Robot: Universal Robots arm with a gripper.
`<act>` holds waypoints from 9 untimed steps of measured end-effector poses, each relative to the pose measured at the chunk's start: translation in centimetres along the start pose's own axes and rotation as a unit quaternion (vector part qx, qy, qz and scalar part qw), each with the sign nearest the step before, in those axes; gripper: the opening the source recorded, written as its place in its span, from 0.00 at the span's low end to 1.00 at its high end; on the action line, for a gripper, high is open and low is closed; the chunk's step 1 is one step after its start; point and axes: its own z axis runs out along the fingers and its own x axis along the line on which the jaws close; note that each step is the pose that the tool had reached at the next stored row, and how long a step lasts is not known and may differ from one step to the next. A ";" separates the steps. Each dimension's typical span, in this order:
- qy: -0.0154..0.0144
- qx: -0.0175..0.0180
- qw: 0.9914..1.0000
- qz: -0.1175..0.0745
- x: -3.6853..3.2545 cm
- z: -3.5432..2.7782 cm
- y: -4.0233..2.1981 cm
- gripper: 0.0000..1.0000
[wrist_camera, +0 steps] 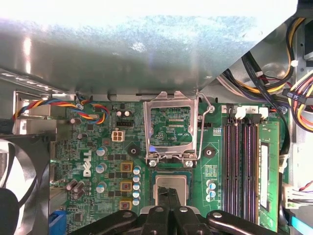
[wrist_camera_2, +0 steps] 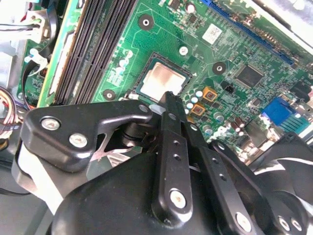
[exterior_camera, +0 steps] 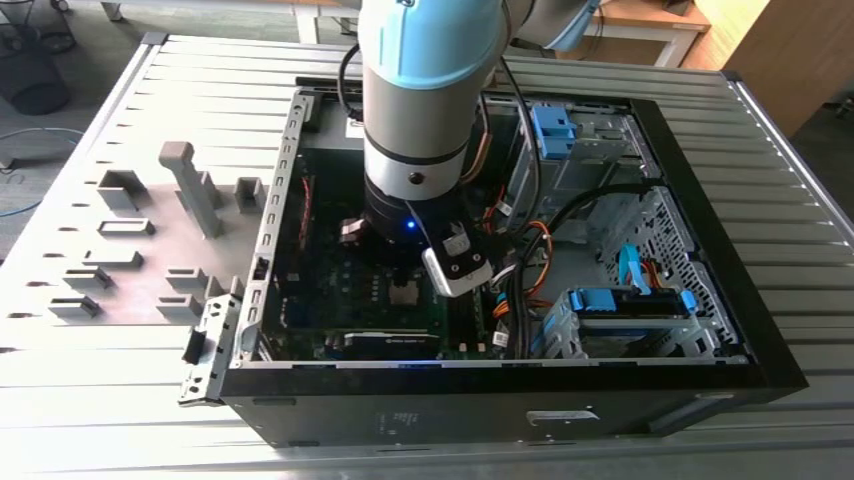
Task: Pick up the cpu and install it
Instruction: 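Place the cpu into insertion slot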
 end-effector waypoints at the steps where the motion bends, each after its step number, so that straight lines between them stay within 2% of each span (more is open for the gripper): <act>1: 0.000 0.000 1.000 0.000 0.00 -0.02 0.00 0.11; 9: 0.000 0.002 1.000 0.000 0.00 -0.04 0.00 0.11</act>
